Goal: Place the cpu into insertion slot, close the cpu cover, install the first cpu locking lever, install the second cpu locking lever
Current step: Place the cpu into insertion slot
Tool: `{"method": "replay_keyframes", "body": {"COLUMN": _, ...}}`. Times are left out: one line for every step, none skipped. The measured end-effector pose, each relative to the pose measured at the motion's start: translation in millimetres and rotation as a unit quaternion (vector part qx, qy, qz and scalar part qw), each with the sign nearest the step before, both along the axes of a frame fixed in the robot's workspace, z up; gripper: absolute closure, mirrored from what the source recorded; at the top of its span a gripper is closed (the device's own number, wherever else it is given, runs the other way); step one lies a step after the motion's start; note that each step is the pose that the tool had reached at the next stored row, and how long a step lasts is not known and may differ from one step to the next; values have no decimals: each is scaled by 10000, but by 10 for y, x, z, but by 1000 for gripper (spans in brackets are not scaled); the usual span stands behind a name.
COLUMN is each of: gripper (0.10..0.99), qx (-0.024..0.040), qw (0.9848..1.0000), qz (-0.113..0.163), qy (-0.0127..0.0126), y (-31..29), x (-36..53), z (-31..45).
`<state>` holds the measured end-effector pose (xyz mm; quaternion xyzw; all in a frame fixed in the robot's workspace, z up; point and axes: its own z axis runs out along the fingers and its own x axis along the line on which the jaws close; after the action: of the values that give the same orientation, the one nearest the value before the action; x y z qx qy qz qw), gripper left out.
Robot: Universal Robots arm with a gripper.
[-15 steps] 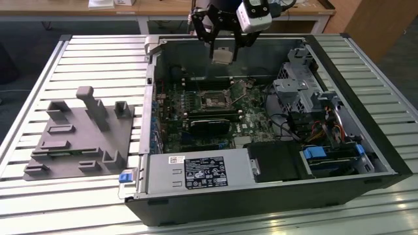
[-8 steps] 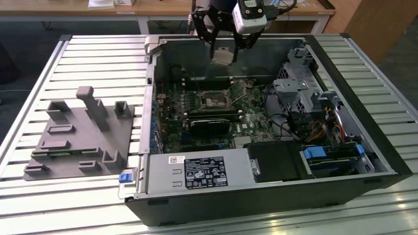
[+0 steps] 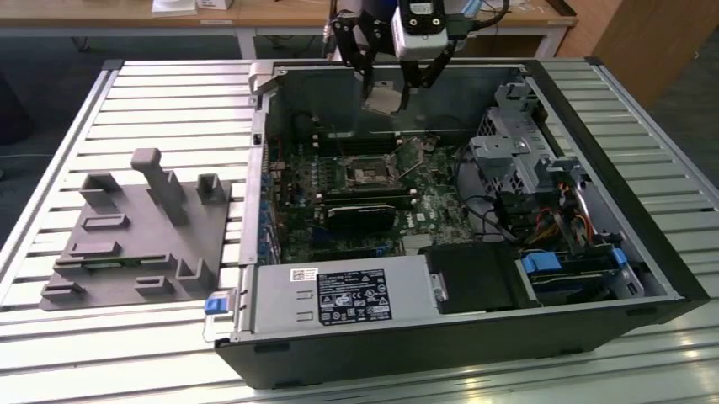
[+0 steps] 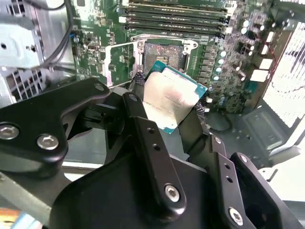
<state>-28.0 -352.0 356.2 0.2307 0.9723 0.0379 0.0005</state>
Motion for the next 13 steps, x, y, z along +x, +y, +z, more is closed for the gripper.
{"method": "replay_keyframes", "body": {"gripper": 549, "qx": 0, "qw": 10000, "qz": -81, "qy": 0, "y": 0, "x": 0, "z": -2}}
{"method": "replay_keyframes", "body": {"gripper": 549, "qx": -1, "qw": 9999, "qz": -163, "qy": 0, "y": 0, "x": 0, "z": -4}}
{"method": "replay_keyframes", "body": {"gripper": 549, "qx": -2, "qw": 9997, "qz": -244, "qy": 0, "y": 0, "x": 0, "z": -5}}
{"method": "replay_keyframes", "body": {"gripper": 549, "qx": -2, "qw": 9995, "qz": -327, "qy": 0, "y": 0, "x": 0, "z": -7}}
{"method": "replay_keyframes", "body": {"gripper": 549, "qx": -3, "qw": 9991, "qz": -413, "qy": 0, "y": 0, "x": 0, "z": -9}}
{"method": "replay_keyframes", "body": {"gripper": 549, "qx": -3, "qw": 9988, "qz": -492, "qy": 0, "y": 0, "x": 0, "z": -11}}
{"method": "replay_keyframes", "body": {"gripper": 549, "qx": -4, "qw": 9984, "qz": -568, "qy": 0, "y": 0, "x": 0, "z": -14}}
{"method": "replay_keyframes", "body": {"gripper": 549, "qx": -5, "qw": 9979, "qz": -650, "qy": 0, "y": 0, "x": 0, "z": -15}}
{"method": "replay_keyframes", "body": {"gripper": 549, "qx": -6, "qw": 9973, "qz": -728, "qy": 0, "y": 0, "x": 0, "z": -17}}
{"method": "replay_keyframes", "body": {"gripper": 549, "qx": -7, "qw": 9967, "qz": -808, "qy": 0, "y": 0, "x": 0, "z": -20}}
{"method": "replay_keyframes", "body": {"gripper": 549, "qx": -7, "qw": 9961, "qz": -887, "qy": 0, "y": 0, "x": 0, "z": -22}}
{"method": "replay_keyframes", "body": {"gripper": 549, "qx": -8, "qw": 9952, "qz": -974, "qy": 0, "y": 0, "x": 0, "z": -24}}
{"method": "replay_keyframes", "body": {"gripper": 549, "qx": -9, "qw": 9945, "qz": -1051, "qy": 0, "y": 0, "x": 0, "z": -26}}
